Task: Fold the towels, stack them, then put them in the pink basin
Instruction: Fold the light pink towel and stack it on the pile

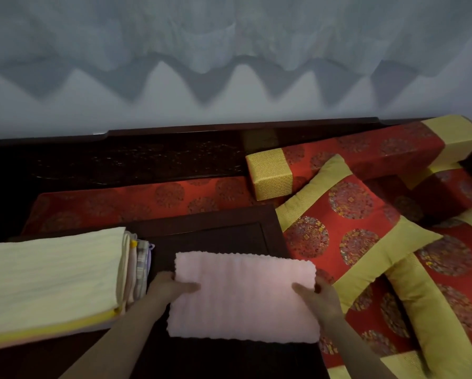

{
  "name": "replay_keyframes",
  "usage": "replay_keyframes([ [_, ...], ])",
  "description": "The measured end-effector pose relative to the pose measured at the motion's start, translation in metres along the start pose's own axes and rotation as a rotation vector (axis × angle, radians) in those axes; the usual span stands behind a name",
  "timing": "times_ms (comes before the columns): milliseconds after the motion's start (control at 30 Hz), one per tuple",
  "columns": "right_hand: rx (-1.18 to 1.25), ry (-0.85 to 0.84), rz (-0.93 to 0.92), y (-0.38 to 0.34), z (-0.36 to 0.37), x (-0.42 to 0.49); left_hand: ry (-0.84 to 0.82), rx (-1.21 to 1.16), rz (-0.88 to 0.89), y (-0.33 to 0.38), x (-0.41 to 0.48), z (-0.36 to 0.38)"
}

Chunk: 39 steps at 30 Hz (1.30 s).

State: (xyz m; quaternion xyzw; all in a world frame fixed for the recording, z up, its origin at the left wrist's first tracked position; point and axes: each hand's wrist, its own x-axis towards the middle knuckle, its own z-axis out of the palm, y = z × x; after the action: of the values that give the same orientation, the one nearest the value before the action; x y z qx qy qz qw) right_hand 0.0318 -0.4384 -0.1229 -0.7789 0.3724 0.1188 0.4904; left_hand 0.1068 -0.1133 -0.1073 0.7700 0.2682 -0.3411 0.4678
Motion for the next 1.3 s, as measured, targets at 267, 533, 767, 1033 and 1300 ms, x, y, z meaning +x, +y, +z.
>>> replay_keyframes([
  [267, 0.071, 0.021, -0.323, -0.092, 0.011, -0.048, 0.056, -0.168, 0.386, 0.028, -0.045, -0.042],
  [533, 0.258, -0.176, -0.417, -0.233, 0.113, -0.125, 0.296, -0.295, 0.481, 0.009, -0.097, -0.239],
  [767, 0.257, -0.393, -0.271, -0.251, 0.246, -0.168, 0.338, -0.364, 0.277, -0.090, -0.095, -0.373],
  [1033, 0.048, -0.238, -0.254, -0.210, 0.305, -0.157, 0.340, -0.373, 0.161, -0.140, -0.056, -0.374],
  [1300, 0.029, -0.104, -0.368, -0.205, 0.238, -0.175, 0.739, 0.157, 0.523, -0.092, -0.076, -0.360],
])
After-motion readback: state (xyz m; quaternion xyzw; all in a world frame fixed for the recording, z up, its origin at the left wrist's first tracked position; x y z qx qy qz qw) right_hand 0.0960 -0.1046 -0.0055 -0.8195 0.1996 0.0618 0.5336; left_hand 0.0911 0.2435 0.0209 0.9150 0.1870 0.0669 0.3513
